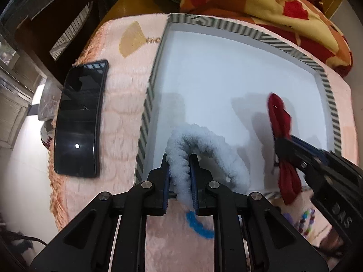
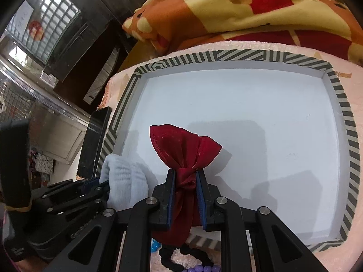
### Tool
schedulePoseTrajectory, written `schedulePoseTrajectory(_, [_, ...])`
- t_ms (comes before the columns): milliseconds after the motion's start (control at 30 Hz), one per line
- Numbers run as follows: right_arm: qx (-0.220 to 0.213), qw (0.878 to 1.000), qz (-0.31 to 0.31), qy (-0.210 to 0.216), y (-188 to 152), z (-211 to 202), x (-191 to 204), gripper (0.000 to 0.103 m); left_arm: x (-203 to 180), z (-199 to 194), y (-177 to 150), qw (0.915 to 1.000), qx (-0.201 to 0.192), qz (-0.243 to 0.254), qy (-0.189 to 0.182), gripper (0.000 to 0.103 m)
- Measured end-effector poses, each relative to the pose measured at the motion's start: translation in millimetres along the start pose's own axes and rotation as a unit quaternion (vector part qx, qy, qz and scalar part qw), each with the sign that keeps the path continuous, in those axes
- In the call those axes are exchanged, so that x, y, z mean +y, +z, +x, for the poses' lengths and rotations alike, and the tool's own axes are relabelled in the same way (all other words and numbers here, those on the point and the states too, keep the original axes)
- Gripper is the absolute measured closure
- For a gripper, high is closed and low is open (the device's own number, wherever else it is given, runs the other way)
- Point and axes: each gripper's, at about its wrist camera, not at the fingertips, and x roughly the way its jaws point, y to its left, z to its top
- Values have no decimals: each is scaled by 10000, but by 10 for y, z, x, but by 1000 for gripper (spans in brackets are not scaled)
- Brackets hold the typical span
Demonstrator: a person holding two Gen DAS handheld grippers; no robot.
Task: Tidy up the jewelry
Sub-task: 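Carry both items into the striped tray and open both tools, then withdraw both tools and move the left tool to the beige ribbon clip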
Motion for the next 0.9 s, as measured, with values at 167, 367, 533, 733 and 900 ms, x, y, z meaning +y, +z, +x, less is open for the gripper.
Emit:
schedulePoseTrajectory(167, [77, 10000, 34, -45, 17, 83, 9, 80, 16, -40, 84, 9998, -127, -10, 153, 88])
schedulePoseTrajectory(367, [-54, 9990, 433, 88, -12, -57, -139, 55, -23, -32, 120, 9991, -203, 141, 356, 67])
schedulePoseTrajectory(533, [-274, 9988, 415, -10, -93, -313, -146, 55, -9, -177, 69, 9988, -384, 117, 283, 59])
schedulePoseTrajectory(733, [-419, 9982, 428, -94, -282, -576, -103, 55, -14, -417, -74, 9970, -684, 162, 326, 55])
schedulePoseTrajectory(900, [-538, 9978, 327, -192, -500, -815, -5, 54, -14, -592, -248, 9954, -857, 183, 386, 55])
